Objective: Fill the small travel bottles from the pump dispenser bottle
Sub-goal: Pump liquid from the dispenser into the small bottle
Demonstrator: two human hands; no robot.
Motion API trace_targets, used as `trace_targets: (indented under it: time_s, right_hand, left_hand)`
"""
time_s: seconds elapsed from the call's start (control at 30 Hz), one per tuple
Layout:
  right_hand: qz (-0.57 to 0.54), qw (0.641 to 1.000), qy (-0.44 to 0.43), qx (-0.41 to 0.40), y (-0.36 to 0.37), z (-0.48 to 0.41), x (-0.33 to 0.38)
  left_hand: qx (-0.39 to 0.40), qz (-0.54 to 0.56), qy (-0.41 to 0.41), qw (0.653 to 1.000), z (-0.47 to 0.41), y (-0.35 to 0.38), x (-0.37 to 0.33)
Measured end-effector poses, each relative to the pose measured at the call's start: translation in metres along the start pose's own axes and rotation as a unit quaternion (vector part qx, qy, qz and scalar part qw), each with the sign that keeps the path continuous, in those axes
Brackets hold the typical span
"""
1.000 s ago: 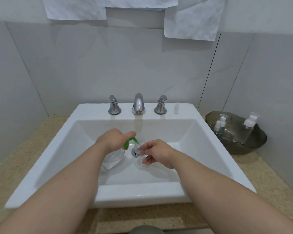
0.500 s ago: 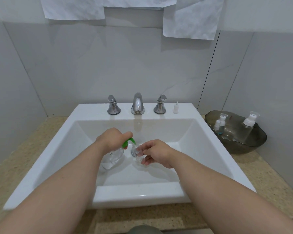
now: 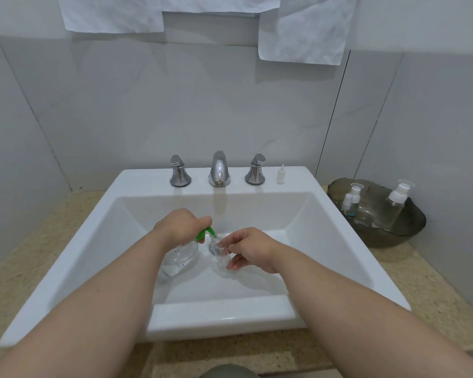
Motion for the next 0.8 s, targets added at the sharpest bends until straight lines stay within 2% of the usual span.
trace_targets:
  time_s: [0.37,0.53,0.8]
  right_hand:
    - [-0.002,1.000,0.001,0.001,0.0010,-0.0016,0.0000]
    - [-0.017,1.000,-0.003,0.002,0.0006,0.0032,0.0037]
    - [-0.023,1.000,-0.002,0.007,0.0024,0.0025,0.0032]
  left_hand:
    - [0.005,0.006,0.006,1.000,-0.0033,0.0003,0.0011]
    - [-0.027,-0.046,-0.002,0.999,-0.0003,-0.0042,0.0008]
    - [-0.030,-0.059,0.006,0.998,0.0000,-0.0030,0.0022]
Point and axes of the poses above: each hand's wrist, its own z-axis away from the middle knuckle, its own y-axis out of the palm, x = y × z, the point moved 9 cm from there along -z, towards the middle knuckle, and after that the axes turned 6 degrees about x, right-handed, at the moved point
